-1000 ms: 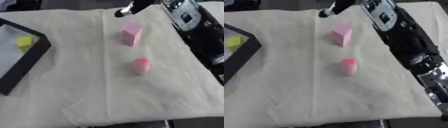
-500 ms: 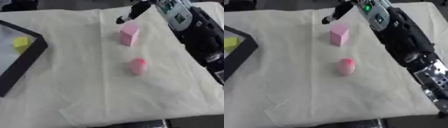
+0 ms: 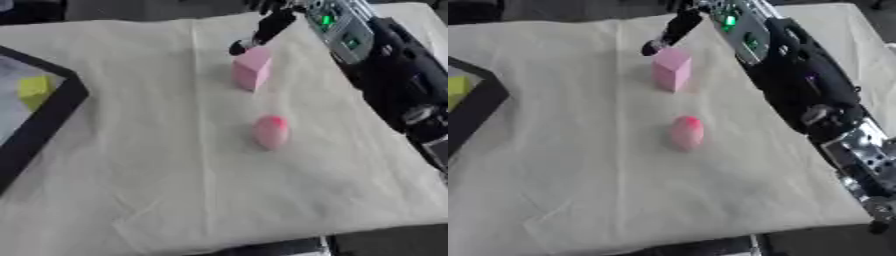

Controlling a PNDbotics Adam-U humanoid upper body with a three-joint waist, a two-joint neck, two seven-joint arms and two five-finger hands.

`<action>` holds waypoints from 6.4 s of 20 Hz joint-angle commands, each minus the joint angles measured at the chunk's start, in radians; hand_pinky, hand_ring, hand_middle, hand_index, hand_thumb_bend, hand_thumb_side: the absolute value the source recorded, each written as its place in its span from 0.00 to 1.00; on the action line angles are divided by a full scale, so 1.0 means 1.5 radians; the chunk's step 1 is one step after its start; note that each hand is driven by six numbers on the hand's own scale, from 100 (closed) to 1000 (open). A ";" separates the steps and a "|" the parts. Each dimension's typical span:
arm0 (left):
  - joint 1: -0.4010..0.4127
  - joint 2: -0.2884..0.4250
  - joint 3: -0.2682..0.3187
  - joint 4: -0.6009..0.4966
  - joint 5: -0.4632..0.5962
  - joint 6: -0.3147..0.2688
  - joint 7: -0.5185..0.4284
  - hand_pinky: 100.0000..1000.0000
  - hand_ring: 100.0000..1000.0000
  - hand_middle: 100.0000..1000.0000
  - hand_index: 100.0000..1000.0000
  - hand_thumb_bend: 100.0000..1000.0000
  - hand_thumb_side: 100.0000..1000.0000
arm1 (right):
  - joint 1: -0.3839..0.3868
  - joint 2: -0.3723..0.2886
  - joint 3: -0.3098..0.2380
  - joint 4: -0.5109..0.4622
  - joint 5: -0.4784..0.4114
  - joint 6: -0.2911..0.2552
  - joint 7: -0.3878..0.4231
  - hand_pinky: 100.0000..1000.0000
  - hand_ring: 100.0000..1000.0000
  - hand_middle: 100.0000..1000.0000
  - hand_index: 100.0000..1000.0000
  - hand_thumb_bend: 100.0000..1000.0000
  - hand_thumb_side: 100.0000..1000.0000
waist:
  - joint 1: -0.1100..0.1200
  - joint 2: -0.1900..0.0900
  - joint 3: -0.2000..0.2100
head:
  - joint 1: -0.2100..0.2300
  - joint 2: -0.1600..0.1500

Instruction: Pick up the objects with one hand, pass them to the other hand, and then place them into the box on the other side of the table.

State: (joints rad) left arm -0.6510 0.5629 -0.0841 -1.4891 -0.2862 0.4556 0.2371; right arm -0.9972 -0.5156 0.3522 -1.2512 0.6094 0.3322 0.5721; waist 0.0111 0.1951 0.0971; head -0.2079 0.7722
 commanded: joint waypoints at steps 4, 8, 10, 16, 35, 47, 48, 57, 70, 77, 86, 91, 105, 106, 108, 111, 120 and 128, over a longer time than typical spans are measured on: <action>-0.008 0.025 0.002 0.000 -0.006 -0.001 -0.005 0.72 0.63 0.56 0.67 0.29 0.39 | -0.006 -0.017 0.000 0.010 0.005 0.001 0.020 0.84 0.80 0.77 0.86 0.73 0.40 | -0.008 -0.031 -0.001 | 0.003 -0.001; -0.007 0.025 0.003 0.003 -0.009 0.000 -0.008 0.72 0.63 0.56 0.67 0.29 0.39 | -0.001 -0.019 0.001 0.011 0.019 -0.001 0.030 0.83 0.80 0.77 0.86 0.72 0.44 | -0.008 -0.031 -0.002 | 0.002 -0.001; -0.007 0.024 0.003 0.004 -0.010 0.000 -0.008 0.72 0.63 0.56 0.67 0.29 0.39 | 0.000 -0.019 0.000 0.012 0.024 -0.002 0.034 0.83 0.80 0.77 0.86 0.72 0.44 | -0.008 -0.031 -0.002 | 0.001 -0.001; -0.006 0.024 0.003 0.006 -0.011 -0.001 -0.010 0.72 0.64 0.56 0.67 0.29 0.39 | 0.004 -0.019 -0.001 0.019 0.030 -0.002 0.043 0.83 0.80 0.76 0.85 0.69 0.52 | -0.009 -0.031 -0.001 | -0.003 -0.001; -0.003 0.020 0.002 0.011 -0.014 -0.006 -0.017 0.72 0.64 0.56 0.67 0.28 0.40 | 0.021 -0.017 0.000 0.050 0.091 -0.021 0.061 0.84 0.83 0.78 0.86 0.68 0.59 | -0.007 -0.026 0.000 | -0.007 -0.001; -0.002 0.017 0.001 0.010 -0.015 -0.006 -0.017 0.72 0.64 0.57 0.67 0.28 0.40 | 0.029 -0.010 0.005 0.080 0.112 -0.030 0.066 0.84 0.84 0.78 0.85 0.69 0.59 | -0.003 -0.022 0.005 | -0.009 -0.001; -0.002 0.017 0.001 0.010 -0.014 -0.006 -0.017 0.72 0.64 0.57 0.67 0.27 0.40 | 0.030 -0.009 0.004 0.084 0.114 -0.030 0.066 0.84 0.84 0.78 0.85 0.69 0.59 | -0.003 -0.022 0.005 | -0.010 -0.001; -0.002 0.016 0.002 0.009 -0.013 -0.006 -0.018 0.72 0.64 0.57 0.67 0.27 0.40 | 0.033 -0.001 -0.009 0.128 0.124 -0.033 0.056 0.83 0.83 0.77 0.85 0.73 0.55 | 0.000 -0.019 0.006 | -0.011 -0.001; 0.001 0.014 0.002 0.010 -0.015 -0.005 -0.019 0.72 0.64 0.57 0.67 0.27 0.40 | 0.035 0.012 -0.011 0.143 0.099 -0.015 0.014 0.82 0.82 0.77 0.84 0.71 0.61 | 0.003 -0.016 0.007 | -0.011 -0.001; 0.001 0.013 0.002 0.010 -0.016 -0.006 -0.020 0.72 0.64 0.57 0.67 0.27 0.40 | 0.033 0.017 -0.011 0.152 0.105 -0.015 0.010 0.82 0.82 0.77 0.84 0.72 0.59 | 0.004 -0.014 0.008 | -0.011 -0.001; 0.002 0.011 0.003 0.010 -0.015 -0.006 -0.020 0.72 0.64 0.57 0.67 0.27 0.40 | 0.038 0.019 -0.010 0.153 0.107 0.005 -0.005 0.80 0.80 0.72 0.79 0.72 0.42 | 0.004 -0.012 0.011 | -0.013 -0.001; 0.002 0.010 0.003 0.009 -0.015 -0.006 -0.019 0.72 0.64 0.57 0.67 0.27 0.41 | 0.041 0.022 -0.008 0.150 0.088 0.035 -0.030 0.79 0.78 0.68 0.76 0.67 0.40 | 0.004 -0.011 0.012 | -0.013 -0.001; 0.002 0.008 0.003 0.010 -0.018 -0.006 -0.021 0.72 0.64 0.57 0.67 0.26 0.40 | 0.041 0.027 -0.004 0.156 0.075 0.051 -0.054 0.78 0.77 0.67 0.75 0.67 0.45 | 0.003 -0.008 0.017 | -0.013 -0.001; 0.002 0.008 0.003 0.010 -0.019 -0.006 -0.022 0.72 0.64 0.57 0.67 0.26 0.40 | 0.041 0.027 -0.004 0.157 0.075 0.049 -0.053 0.78 0.77 0.67 0.76 0.70 0.45 | 0.003 -0.008 0.017 | -0.013 -0.001; 0.001 0.008 0.004 0.010 -0.020 -0.006 -0.022 0.72 0.64 0.57 0.67 0.27 0.40 | 0.040 0.028 -0.004 0.158 0.076 0.043 -0.052 0.78 0.77 0.68 0.77 0.73 0.46 | 0.003 -0.007 0.018 | -0.013 -0.001; 0.001 0.008 0.004 0.010 -0.020 -0.007 -0.023 0.72 0.64 0.57 0.67 0.27 0.40 | 0.039 0.028 -0.006 0.161 0.079 0.035 -0.051 0.79 0.78 0.69 0.79 0.76 0.49 | 0.002 -0.006 0.020 | -0.013 -0.001; 0.000 0.006 0.004 0.010 -0.021 -0.007 -0.024 0.72 0.64 0.57 0.67 0.27 0.40 | 0.035 0.038 -0.011 0.175 0.094 0.033 -0.065 0.78 0.78 0.69 0.78 0.72 0.53 | 0.001 -0.005 0.023 | -0.013 -0.001; 0.001 0.005 0.004 0.011 -0.022 -0.007 -0.025 0.72 0.64 0.57 0.67 0.26 0.41 | 0.027 0.049 -0.012 0.186 0.101 0.036 -0.076 0.78 0.78 0.69 0.78 0.70 0.54 | 0.001 -0.004 0.024 | -0.014 -0.001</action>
State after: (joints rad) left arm -0.6344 0.5523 -0.0897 -1.4649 -0.3136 0.4460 0.2006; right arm -0.9339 -0.4358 0.3442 -0.9674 0.7552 0.3861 0.4632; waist 0.0066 0.1929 0.1307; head -0.2269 0.7722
